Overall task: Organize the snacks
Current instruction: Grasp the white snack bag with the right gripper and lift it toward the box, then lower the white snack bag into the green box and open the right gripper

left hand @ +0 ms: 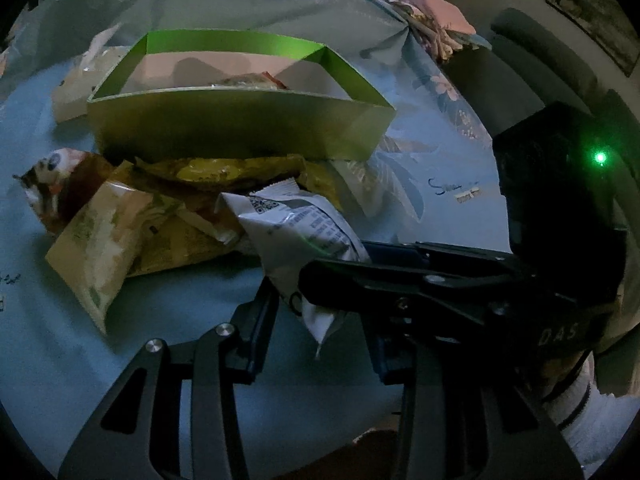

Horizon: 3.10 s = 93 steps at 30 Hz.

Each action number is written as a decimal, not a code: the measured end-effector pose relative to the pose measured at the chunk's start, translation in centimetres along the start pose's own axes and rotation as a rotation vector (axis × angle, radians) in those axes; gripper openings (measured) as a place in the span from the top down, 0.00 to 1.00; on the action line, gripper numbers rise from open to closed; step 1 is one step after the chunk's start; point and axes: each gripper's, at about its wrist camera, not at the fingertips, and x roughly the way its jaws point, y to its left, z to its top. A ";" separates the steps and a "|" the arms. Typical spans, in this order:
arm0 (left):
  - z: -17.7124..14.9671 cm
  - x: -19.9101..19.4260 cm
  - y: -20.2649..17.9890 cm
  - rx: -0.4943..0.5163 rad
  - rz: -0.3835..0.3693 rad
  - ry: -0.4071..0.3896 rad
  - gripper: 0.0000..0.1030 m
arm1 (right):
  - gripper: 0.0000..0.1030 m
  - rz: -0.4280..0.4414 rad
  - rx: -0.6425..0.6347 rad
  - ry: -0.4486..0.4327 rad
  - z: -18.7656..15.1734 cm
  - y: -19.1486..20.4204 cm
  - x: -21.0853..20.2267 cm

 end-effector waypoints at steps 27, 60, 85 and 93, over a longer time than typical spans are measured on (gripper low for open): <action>8.6 -0.9 0.9 0.063 0.011 -0.124 0.62 | 0.49 -0.015 -0.077 -0.160 7.5 1.8 -1.6; 14.9 4.0 8.1 -0.037 -0.003 -0.118 0.63 | 0.49 -0.142 -0.065 -0.073 15.9 -1.2 6.1; 14.7 4.7 8.6 -0.047 0.038 -0.095 0.39 | 0.46 -0.274 -0.051 -0.040 16.4 -1.3 7.5; 14.7 2.6 8.0 -0.028 0.004 -0.149 0.19 | 0.45 -0.252 -0.016 -0.159 16.0 -0.7 3.1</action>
